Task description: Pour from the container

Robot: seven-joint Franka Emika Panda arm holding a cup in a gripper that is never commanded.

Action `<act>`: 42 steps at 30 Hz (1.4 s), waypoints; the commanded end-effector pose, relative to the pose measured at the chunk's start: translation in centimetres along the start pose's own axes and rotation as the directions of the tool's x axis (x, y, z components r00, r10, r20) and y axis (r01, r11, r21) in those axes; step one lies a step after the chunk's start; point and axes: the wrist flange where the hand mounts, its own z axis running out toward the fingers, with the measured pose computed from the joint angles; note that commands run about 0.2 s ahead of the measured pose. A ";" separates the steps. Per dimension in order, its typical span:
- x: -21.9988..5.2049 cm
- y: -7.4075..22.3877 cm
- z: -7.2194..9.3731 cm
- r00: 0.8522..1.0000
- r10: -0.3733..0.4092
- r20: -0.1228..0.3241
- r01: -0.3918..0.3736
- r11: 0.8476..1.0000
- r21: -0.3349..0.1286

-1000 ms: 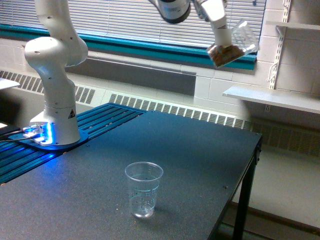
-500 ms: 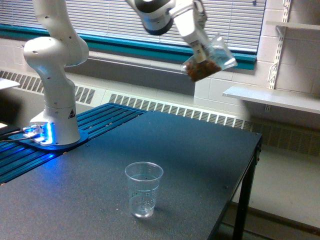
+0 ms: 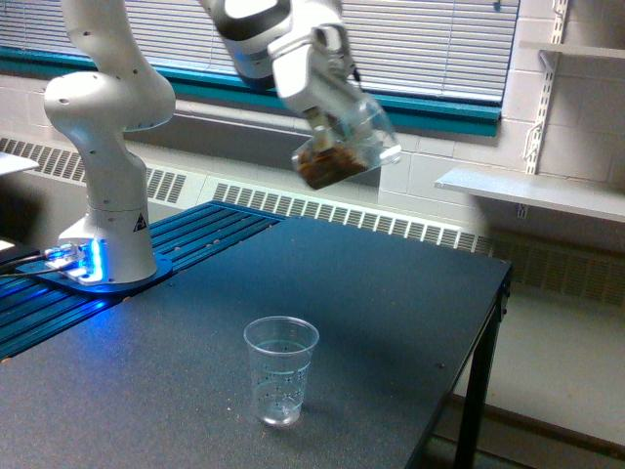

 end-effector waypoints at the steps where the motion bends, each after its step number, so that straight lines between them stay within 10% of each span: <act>1: -0.1 2.4 0.9 0.994 0.109 0.007 -0.108 0.993 -0.055; 42: -2.5 7.9 7.3 0.971 0.207 0.116 -0.154 0.923 -0.351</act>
